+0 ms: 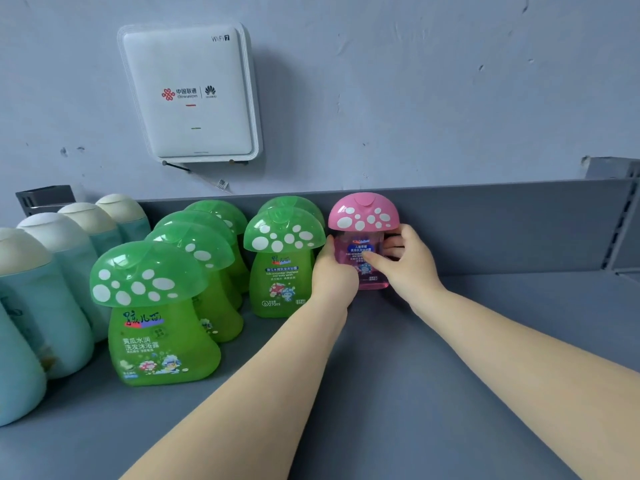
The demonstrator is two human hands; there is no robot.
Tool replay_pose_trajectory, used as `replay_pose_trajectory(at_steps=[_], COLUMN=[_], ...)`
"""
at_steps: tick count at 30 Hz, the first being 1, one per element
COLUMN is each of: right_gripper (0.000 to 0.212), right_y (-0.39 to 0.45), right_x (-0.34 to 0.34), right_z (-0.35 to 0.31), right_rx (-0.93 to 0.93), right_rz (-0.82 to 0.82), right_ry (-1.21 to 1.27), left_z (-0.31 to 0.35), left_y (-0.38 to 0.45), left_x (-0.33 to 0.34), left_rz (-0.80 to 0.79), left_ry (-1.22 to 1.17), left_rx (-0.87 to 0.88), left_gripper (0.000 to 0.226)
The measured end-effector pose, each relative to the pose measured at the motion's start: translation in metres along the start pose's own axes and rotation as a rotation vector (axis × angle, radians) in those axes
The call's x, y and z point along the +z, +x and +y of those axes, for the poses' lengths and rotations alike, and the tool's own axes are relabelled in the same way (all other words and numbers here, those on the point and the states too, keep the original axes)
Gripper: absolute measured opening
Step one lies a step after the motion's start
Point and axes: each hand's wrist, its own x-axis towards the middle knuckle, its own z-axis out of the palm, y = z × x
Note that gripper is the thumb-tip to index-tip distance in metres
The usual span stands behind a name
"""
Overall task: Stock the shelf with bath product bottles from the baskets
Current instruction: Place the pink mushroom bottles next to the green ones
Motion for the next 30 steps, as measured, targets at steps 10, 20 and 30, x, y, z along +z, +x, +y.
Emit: replay_pose_trajectory(at_steps=[10, 20, 30], right_gripper=[0.054, 0.083, 0.054], right_y=[0.001, -0.015, -0.077], right_x=[-0.006, -0.037, -0.065], right_z=[-0.01, -0.031, -0.095], right_rx=[0.04, 0.191, -0.081], right_rz=[-0.052, -0.17, -0.171], right_ry=[-0.1, -0.338, -0.778], left_z=[0.004, 0.027, 0.028], left_y=[0.0, -0.021, -0.056], left_x=[-0.005, -0.013, -0.026], left_rz=[-0.008, -0.139, -0.337], left_ry=[0.168, 0.793, 1.051], left_rx=[0.016, 0.072, 0.295], left_gripper=[0.057, 0.018, 0.007])
